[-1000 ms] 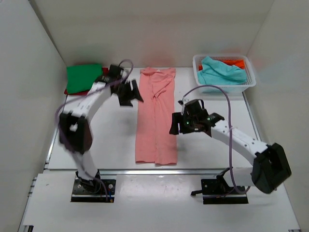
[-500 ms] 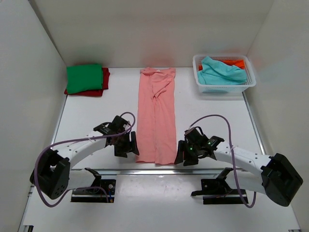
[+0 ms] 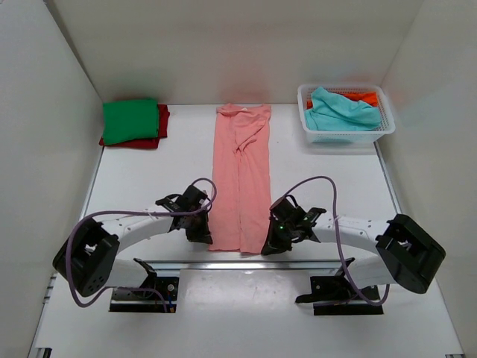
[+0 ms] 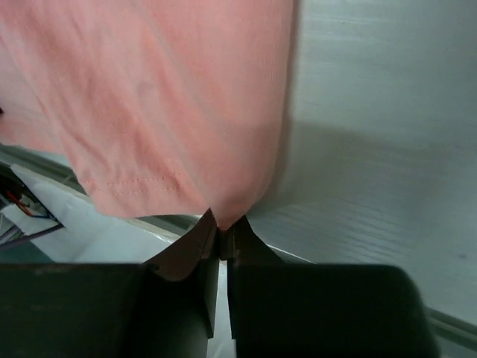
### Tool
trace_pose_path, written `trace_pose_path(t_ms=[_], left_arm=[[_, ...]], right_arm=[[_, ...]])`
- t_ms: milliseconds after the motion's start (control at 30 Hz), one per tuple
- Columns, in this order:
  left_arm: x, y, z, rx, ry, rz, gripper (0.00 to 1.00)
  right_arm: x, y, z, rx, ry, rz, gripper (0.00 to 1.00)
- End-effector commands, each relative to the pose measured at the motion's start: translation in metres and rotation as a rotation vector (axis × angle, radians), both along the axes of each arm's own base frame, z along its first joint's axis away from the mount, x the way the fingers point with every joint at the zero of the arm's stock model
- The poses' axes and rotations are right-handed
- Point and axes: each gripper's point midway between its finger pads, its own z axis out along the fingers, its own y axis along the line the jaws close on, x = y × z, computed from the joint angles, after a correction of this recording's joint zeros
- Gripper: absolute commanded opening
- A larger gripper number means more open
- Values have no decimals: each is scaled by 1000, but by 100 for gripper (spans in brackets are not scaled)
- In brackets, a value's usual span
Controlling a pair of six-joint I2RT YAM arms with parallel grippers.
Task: Fold and stack the t-shirts
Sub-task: Grab the bottom of the folded rectangular tshirt with both arms
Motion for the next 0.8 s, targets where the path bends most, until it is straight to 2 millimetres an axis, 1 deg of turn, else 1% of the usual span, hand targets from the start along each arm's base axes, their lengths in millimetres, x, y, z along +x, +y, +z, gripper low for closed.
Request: trace_pose_path(t_ms=[0,33,67,100,200,267,333,400,433,467,500,533,567,600,633,700,733,767], left_arm=[[-3,0,1,13,7,-17,0],[-12,4,0,29,21,-47,0],[-21,4,4,10,33,-58,0],[-24,5,11,-11,27,-54,0],[-40,12,14,-36,42,-53,0],[-50,13,12,-53,65,-66,0],[-53,13,14,-73,76,-73,0],[-49,10,21,-93,76,-74,0],[-42,7,27,-97,59,-80,0],[-31,3,38,-112,33,-72,0],[-28,2,40,-118,40,-68,0],[-19,-3,46,-125,28,-61,0],[-4,-5,59,-148,-2,-36,0],[3,-5,60,-144,4,-19,0],[13,-9,67,-149,-9,-11,0],[42,-8,81,-144,-57,28,0],[48,-7,77,-128,-46,37,0],[63,-7,86,-137,-74,59,0]], right_arm=[[5,10,12,-17,-15,5,0],[-2,7,12,-30,11,28,0],[-4,10,16,-21,8,45,0],[-10,10,18,-20,23,60,0],[-19,11,27,18,38,70,0],[-24,11,33,31,46,70,0],[-28,13,38,40,56,106,0],[-22,19,51,53,36,142,0],[-21,16,50,44,50,150,0],[-13,19,57,61,40,156,0],[-8,24,68,87,30,176,0],[-2,22,69,90,44,163,0],[7,23,74,98,40,163,1],[15,27,85,120,17,176,0],[22,24,85,115,28,167,0],[50,19,92,119,-8,149,0],[54,18,93,122,-1,149,0],[67,13,94,127,-20,139,0]])
